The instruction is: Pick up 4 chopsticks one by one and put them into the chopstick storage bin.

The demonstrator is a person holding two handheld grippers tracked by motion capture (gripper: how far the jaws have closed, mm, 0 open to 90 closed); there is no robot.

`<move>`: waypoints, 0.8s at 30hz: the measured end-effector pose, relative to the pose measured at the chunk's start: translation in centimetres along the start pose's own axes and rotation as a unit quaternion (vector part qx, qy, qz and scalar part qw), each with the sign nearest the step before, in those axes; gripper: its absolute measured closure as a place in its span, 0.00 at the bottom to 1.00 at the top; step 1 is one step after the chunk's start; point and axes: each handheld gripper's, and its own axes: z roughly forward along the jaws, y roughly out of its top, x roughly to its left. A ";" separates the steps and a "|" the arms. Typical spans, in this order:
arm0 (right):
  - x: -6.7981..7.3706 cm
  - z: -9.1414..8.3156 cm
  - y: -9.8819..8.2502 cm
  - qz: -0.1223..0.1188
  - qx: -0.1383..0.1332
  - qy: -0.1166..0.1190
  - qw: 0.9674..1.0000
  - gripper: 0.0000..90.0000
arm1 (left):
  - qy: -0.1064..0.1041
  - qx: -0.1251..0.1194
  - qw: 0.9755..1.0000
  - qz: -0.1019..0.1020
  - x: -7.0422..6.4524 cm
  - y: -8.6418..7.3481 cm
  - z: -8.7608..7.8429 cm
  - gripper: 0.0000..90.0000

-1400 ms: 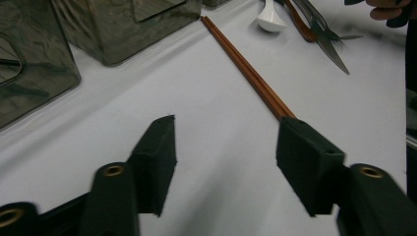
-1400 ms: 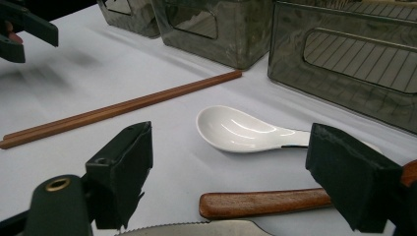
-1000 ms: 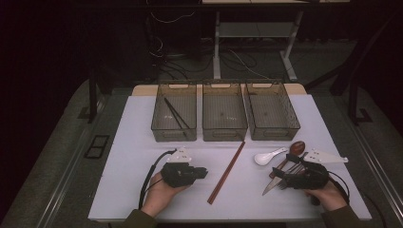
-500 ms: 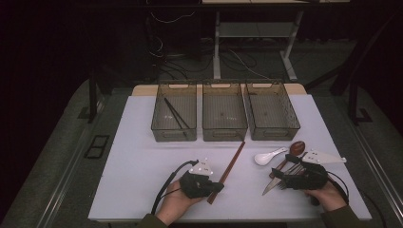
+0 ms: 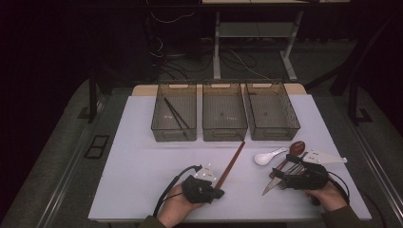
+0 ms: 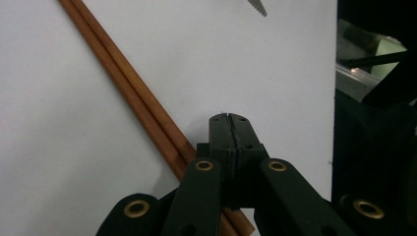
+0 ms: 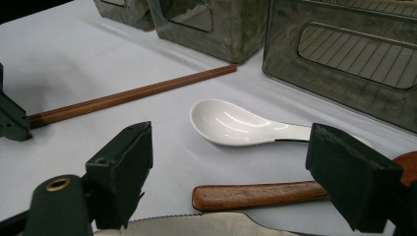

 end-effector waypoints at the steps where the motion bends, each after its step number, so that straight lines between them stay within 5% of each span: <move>1: 0.0 0.0 0.0 0.000 0.000 0.000 1.000 0.19 | 0.002 0.002 1.000 0.002 0.1 0.0 -0.1 0.99; 7: 0.0 0.0 0.0 -0.002 0.001 -0.001 1.000 0.19 | 0.015 0.001 1.000 -0.011 0.3 -0.2 -0.5 0.99; 21: 0.0 0.0 0.0 -0.003 0.001 -0.001 1.000 0.19 | 0.051 0.010 0.999 -0.007 1.6 -0.7 -1.9 0.99; 24: 0.0 0.0 0.0 -0.003 0.000 -0.001 1.000 0.19 | 0.056 0.005 0.998 -0.021 1.8 -0.9 -2.3 0.99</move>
